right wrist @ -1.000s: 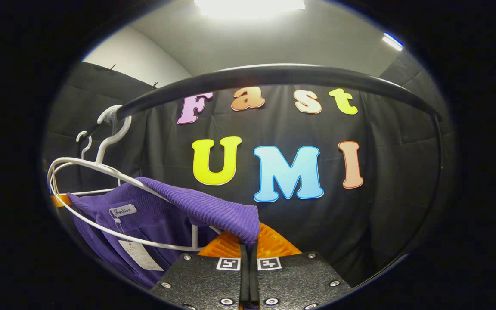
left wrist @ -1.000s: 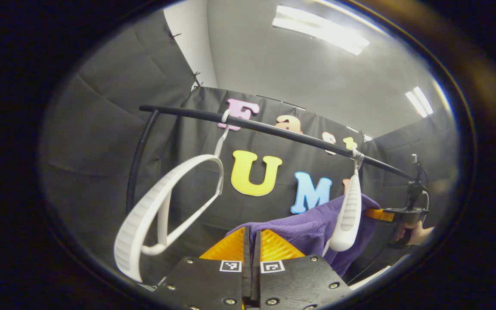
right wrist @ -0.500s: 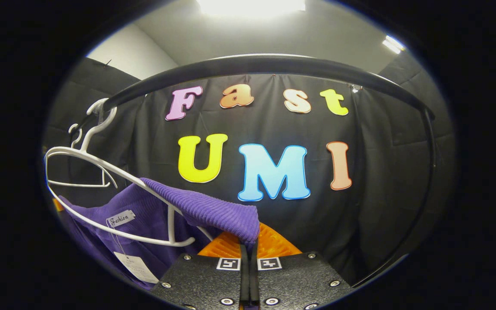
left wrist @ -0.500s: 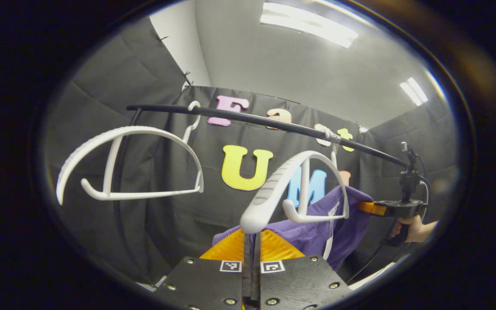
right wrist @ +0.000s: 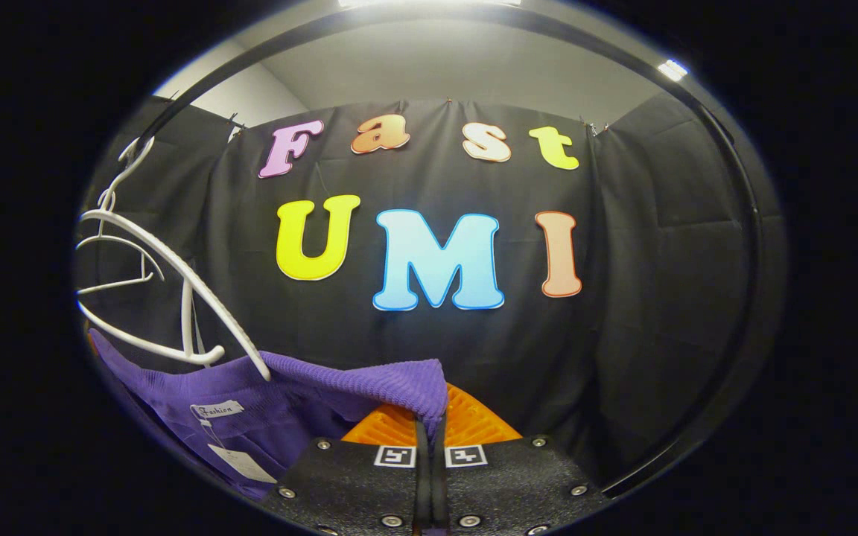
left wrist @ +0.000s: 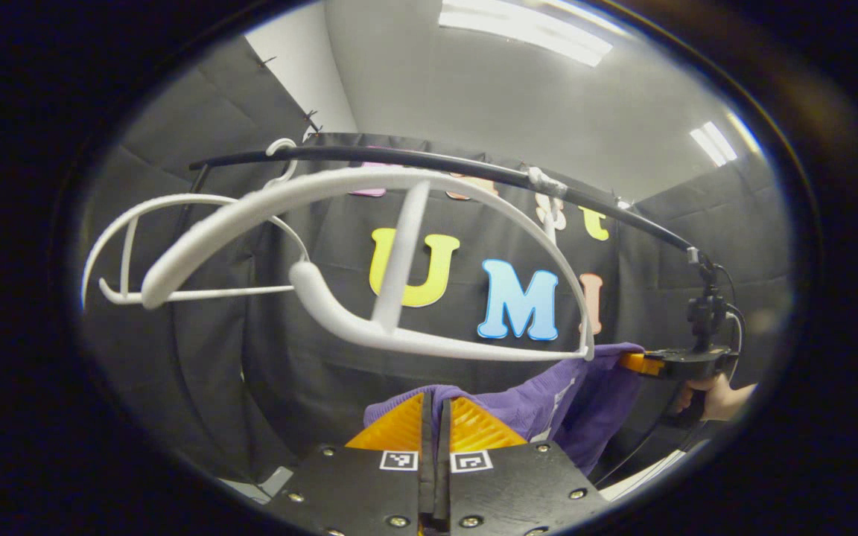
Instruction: Grasp the clothes on the hanger with both hands and then place them into the laundry hamper below.
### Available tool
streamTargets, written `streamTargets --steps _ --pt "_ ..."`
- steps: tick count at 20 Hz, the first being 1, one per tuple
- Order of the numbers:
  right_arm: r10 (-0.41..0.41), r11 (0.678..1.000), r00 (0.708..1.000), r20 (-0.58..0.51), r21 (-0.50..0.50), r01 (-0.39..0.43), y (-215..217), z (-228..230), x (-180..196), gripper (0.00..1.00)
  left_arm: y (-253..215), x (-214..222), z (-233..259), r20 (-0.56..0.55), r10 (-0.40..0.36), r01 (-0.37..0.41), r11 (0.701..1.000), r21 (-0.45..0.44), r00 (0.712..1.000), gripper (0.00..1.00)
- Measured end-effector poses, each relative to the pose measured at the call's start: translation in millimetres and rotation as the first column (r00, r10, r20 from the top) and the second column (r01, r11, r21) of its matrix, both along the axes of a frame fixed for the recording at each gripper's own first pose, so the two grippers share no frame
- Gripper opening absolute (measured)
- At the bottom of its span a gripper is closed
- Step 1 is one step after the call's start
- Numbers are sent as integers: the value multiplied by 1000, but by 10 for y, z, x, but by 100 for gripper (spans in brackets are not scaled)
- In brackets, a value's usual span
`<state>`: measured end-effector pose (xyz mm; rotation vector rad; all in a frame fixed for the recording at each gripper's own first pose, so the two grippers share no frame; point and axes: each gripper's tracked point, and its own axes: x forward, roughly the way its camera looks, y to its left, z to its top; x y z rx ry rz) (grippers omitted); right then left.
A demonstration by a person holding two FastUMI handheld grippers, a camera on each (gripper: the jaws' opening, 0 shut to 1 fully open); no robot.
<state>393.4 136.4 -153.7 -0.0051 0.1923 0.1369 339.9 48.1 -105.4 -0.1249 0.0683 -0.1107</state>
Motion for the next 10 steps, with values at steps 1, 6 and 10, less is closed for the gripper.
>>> streamTargets --steps 1,6,10 --pt "11 1000 1000 -12 6 -11 -48 -60 -90 0 -57 -64 -23 -10 7 -6 1000 5 1000 1" --pt "110 993 990 -93 59 -105 -131 -376 -553 0 -246 -376 -76 -60 61 -59 997 47 996 1" --pt "160 985 983 -91 75 -154 -174 -426 -849 0 -438 -619 -38 -90 62 -57 997 56 994 0"
